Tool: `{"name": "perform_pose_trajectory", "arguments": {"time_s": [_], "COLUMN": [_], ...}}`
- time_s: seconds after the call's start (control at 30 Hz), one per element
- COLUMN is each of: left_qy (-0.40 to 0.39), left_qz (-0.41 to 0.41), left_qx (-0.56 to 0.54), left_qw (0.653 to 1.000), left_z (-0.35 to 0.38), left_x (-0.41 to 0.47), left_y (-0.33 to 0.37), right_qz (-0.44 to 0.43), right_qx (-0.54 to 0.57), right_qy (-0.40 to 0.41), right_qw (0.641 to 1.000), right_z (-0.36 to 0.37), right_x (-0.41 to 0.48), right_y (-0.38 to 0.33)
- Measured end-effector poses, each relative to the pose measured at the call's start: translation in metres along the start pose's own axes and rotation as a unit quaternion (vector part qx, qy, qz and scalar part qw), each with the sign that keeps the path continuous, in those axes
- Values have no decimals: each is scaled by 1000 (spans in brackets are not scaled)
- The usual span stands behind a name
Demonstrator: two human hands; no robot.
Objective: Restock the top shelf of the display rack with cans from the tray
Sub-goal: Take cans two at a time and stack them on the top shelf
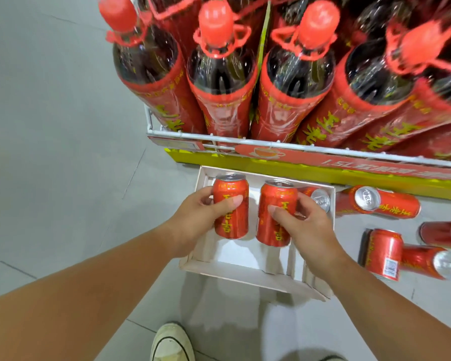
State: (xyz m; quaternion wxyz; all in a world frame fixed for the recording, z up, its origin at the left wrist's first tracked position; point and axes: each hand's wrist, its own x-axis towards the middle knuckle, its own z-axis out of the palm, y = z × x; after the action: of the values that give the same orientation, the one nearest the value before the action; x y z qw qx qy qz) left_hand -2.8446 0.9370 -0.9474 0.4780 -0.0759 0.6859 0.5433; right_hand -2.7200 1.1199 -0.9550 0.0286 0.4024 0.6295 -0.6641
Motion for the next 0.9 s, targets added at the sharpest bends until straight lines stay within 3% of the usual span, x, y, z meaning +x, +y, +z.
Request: {"name": "perform_pose_trajectory", "arguments": {"time_s": [0.13, 0.37, 0.9], "left_qy": [-1, 67, 23], "left_qz": [2, 65, 227], "left_qx": [-35, -24, 2], "left_qw": [999, 995, 974], "left_z": [14, 28, 58], "left_x": [-40, -108, -332], "left_y": [40, 112, 365], "right_qz": [-1, -47, -177], "right_qx": [-5, -35, -28], "right_qy": [7, 41, 90], "right_qw": [1000, 997, 980], "right_z": [-8, -28, -94], "right_x": [-20, -73, -235], "right_y": [-40, -127, -426]}}
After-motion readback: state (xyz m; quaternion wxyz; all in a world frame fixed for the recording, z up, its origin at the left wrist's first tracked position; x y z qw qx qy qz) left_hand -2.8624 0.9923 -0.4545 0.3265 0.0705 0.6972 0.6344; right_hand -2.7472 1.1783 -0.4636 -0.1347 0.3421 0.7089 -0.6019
